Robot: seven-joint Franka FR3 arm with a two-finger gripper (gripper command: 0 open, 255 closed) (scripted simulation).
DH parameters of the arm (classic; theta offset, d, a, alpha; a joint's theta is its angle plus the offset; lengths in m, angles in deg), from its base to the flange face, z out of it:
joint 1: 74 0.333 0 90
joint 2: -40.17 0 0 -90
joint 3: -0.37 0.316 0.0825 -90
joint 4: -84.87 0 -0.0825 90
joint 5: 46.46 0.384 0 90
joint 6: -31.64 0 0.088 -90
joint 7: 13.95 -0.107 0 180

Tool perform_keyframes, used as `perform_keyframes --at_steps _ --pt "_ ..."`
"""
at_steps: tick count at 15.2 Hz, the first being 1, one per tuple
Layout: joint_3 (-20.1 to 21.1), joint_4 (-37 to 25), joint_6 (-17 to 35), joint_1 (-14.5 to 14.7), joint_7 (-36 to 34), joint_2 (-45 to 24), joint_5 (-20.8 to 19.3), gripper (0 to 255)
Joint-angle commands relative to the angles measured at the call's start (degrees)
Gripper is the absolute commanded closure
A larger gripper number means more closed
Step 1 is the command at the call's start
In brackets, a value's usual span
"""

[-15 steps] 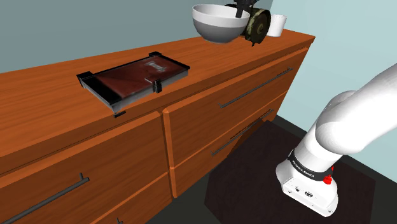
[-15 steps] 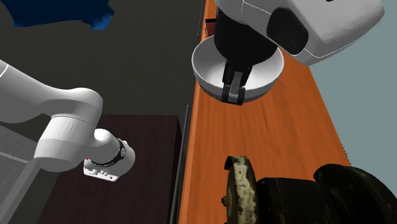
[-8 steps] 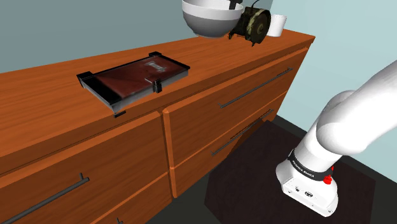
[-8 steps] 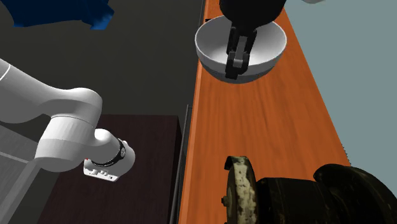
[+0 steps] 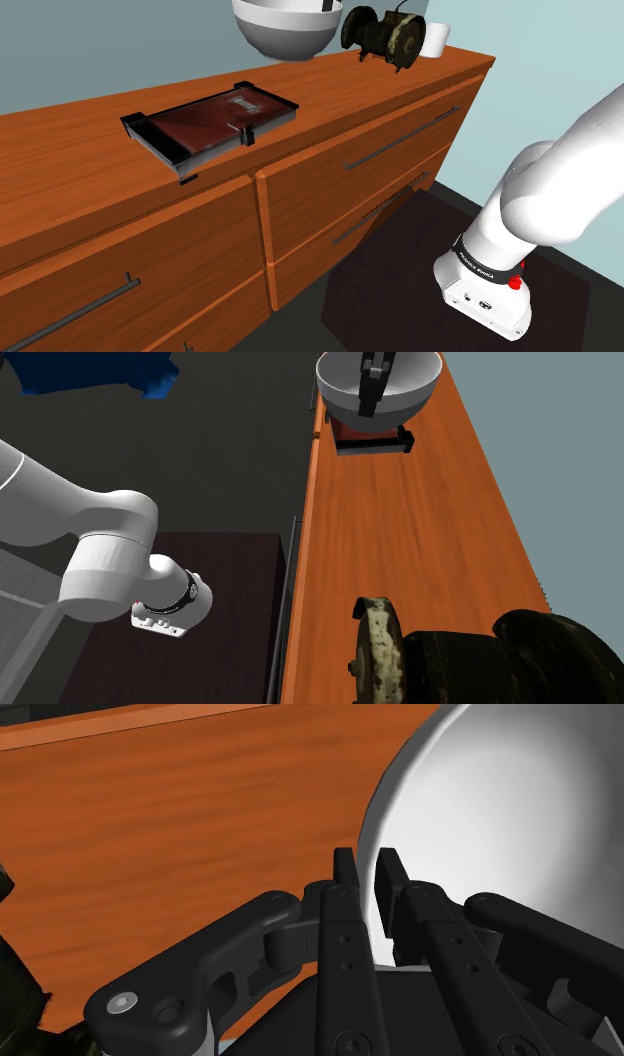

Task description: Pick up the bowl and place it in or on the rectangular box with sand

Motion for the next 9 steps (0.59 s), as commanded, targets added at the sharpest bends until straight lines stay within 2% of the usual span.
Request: perform_keyframes --at_steps 1,9 --pt "1.86 -1.70 0.43 0.99 -2.93 -1.66 0.23 255" --pt "9.04 -12.69 0.21 5.49 -14.65 -10.92 -0.80 255"
